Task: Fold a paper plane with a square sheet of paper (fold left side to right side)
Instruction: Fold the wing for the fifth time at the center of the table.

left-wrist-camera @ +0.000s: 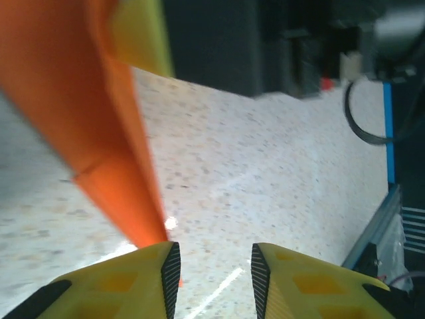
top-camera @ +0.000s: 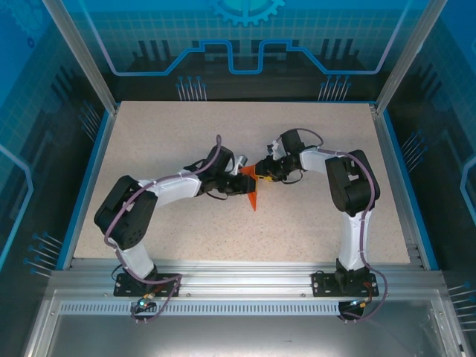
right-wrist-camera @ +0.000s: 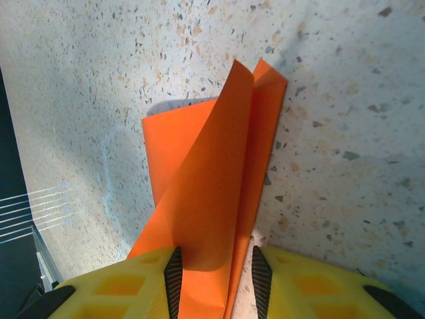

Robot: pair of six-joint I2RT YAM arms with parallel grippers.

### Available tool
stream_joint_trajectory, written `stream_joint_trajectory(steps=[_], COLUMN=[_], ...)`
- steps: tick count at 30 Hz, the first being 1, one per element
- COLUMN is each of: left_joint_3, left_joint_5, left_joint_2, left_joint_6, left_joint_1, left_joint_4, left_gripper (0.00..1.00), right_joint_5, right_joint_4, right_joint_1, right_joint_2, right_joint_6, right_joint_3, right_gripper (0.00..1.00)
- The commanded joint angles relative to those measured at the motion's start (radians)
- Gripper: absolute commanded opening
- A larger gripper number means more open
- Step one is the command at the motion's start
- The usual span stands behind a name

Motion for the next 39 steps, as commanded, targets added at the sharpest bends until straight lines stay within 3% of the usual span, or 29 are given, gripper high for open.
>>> stream_joint_trajectory(steps=[1,22,27,32,39], left_joint_3=[0.038,0.078,0.093,0.104,0.115], left_joint_5=[0.015,-0.078,-0.099,-0.138,-0.187], left_joint_2=[0.040,0.216,0.242,0.256,0.253], left_joint_6=[-0.023,0.024,0.040,0.065,0.085], left_joint_1=[-0.040,-0.040,-0.040,-0.040,-0.042], left_joint_4=[0.015,-0.067,-0.100,-0.152,-0.214], left_gripper=[0.38,0.34,0.31,0.25,0.21], right_joint_5=[0.016,0.017,0.011,-0.006,-0.085], right_joint_4=[-0.026,-0.047,-0.064,-0.088,0.010], right_joint_1=[0.019,0.024,0.001,-0.022,-0.001], right_joint_2=[0.036,0.025,-0.045,-0.127,-0.110], right_joint_6=[-0.006,-0.019,-0.029,-0.045,0.020], right_joint_3=[0.015,0.022,0.016,-0.030,-0.081], right_gripper=[0.36,0.36,0.35,0.28,0.14])
